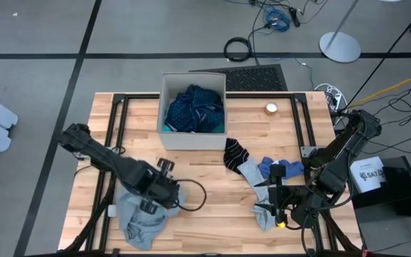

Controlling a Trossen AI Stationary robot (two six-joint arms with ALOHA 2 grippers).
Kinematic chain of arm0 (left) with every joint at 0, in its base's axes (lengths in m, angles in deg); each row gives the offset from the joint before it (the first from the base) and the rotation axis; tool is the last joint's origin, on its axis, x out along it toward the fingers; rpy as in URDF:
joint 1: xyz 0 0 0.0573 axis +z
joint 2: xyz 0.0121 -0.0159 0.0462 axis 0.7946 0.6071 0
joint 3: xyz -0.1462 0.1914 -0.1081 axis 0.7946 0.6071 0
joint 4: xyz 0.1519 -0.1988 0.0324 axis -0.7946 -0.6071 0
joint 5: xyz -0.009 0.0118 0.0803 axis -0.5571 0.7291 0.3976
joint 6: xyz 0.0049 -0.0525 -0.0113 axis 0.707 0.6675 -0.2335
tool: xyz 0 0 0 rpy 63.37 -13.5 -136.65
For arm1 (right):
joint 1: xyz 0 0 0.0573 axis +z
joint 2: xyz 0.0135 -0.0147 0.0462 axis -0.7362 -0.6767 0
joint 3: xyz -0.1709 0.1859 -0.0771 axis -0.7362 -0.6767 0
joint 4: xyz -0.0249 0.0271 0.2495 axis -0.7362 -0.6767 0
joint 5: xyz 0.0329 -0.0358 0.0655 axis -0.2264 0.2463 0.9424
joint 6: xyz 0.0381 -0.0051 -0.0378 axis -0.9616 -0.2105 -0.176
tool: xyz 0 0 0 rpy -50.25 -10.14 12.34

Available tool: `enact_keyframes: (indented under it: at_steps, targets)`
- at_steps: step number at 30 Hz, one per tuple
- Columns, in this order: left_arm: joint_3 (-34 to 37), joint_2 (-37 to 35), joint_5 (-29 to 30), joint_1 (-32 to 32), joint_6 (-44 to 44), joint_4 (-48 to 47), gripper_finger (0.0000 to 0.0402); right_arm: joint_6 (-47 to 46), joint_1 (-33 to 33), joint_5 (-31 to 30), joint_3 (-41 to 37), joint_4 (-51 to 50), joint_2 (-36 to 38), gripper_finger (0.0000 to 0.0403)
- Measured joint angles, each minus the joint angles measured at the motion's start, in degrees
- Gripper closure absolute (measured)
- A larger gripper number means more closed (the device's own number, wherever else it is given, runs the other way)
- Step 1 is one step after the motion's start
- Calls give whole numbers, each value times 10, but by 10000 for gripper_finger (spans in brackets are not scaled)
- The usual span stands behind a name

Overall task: Sort clothes
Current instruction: Put the gray shirt into the white laundry organizer

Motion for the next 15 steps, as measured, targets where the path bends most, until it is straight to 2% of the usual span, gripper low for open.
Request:
enact_keyframes:
  at_steps: [5,8,12,15]
  targets:
    - [-148,-16,124,0,-1,5,398,0,0,0,0,-1,0,140]
    - [-238,-19,200,0,-24,46,398,0,0,0,0,0,0,140]
    - [-332,-19,276,0,-122,184,399,1,0,0,0,-1,0,140]
    - [-373,-19,304,1,-209,323,399,3,0,0,0,-1,0,140]
